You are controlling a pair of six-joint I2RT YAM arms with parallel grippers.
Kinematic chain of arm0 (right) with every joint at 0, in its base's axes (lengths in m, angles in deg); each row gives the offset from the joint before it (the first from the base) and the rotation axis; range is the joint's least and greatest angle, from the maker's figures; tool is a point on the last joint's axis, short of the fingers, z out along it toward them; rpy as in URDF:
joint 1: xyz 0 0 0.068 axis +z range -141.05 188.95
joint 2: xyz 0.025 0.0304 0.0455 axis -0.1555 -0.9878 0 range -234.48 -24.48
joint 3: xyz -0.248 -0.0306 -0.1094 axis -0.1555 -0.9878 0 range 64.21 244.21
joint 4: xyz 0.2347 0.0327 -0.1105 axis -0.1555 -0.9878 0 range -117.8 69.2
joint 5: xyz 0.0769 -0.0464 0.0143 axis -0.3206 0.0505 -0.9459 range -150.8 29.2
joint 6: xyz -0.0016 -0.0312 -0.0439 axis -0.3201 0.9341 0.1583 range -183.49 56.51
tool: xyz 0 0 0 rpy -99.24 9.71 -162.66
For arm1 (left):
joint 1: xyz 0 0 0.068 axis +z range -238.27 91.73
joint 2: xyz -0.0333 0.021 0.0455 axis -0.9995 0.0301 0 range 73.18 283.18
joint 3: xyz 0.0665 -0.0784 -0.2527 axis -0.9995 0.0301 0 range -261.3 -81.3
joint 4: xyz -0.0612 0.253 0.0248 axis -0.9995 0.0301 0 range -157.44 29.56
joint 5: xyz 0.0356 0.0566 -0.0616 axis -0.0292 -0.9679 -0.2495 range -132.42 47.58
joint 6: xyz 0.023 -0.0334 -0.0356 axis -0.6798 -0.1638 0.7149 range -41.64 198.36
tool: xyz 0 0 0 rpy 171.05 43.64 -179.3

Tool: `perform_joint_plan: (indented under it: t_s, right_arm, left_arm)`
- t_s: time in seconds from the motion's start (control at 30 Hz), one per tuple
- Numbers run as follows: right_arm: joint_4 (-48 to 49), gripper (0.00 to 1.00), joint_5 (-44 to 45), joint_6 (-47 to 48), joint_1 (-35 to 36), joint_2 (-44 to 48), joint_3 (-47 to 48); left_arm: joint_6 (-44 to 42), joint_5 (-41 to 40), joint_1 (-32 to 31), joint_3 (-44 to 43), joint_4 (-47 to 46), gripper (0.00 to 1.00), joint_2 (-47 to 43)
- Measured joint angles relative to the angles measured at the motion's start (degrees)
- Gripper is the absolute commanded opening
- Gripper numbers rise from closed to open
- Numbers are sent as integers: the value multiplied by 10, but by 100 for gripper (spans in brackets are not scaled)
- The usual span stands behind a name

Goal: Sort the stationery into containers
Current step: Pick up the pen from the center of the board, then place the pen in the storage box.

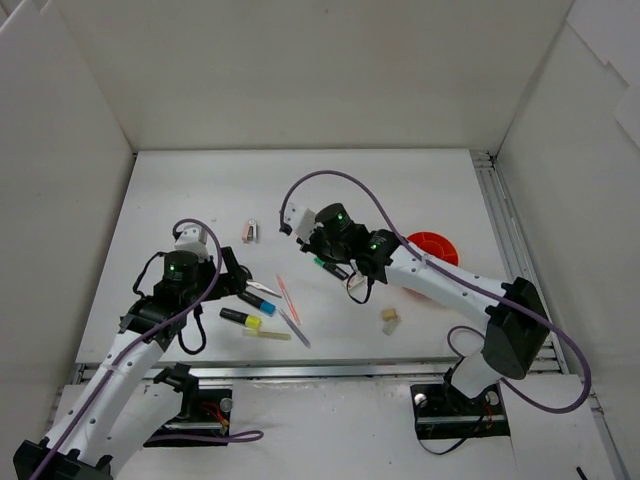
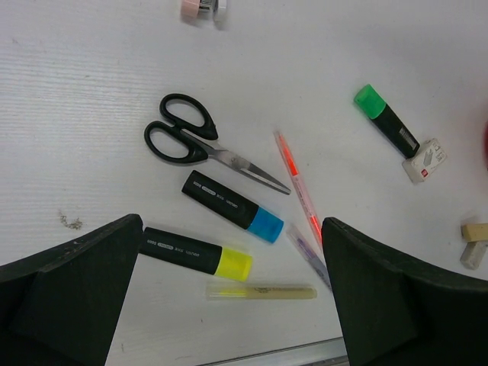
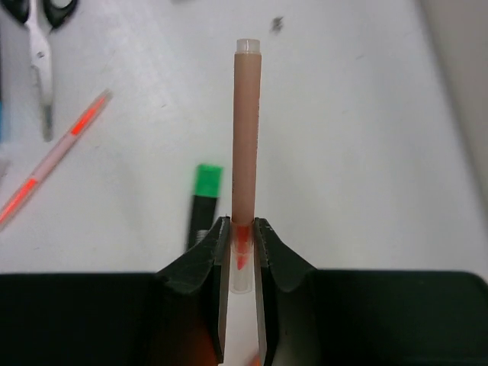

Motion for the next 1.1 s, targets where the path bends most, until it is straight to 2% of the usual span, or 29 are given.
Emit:
perform_joint_plan:
  t_s: [0.17, 0.33, 0.43, 0.57, 0.77, 0.97, 1.1]
  right_arm:
    - [2, 0, 94, 209, -3, 21, 52]
    - [-31, 0, 205, 449, -11, 21, 54]
    - [-54, 0, 272, 572, -12, 25, 43]
    - [-92, 0, 353, 678, -13, 48, -14]
    - [-254, 0, 414, 725, -15, 88, -52]
    - [-440, 0, 420, 702, -14, 143, -45]
    - [-508, 0, 407, 686, -15, 145, -50]
  left_arm:
    - [5, -3, 4, 0, 3, 100, 1]
    - [13, -14, 4, -8, 21, 100, 1]
    - [18, -25, 4, -13, 28, 99, 1]
    - [26, -36, 4, -13, 36, 100, 4]
    - [30, -38, 4, -16, 49, 100, 29]
    - [40, -38, 4, -17, 54, 100, 45]
    - [49, -25, 4, -17, 52, 100, 45]
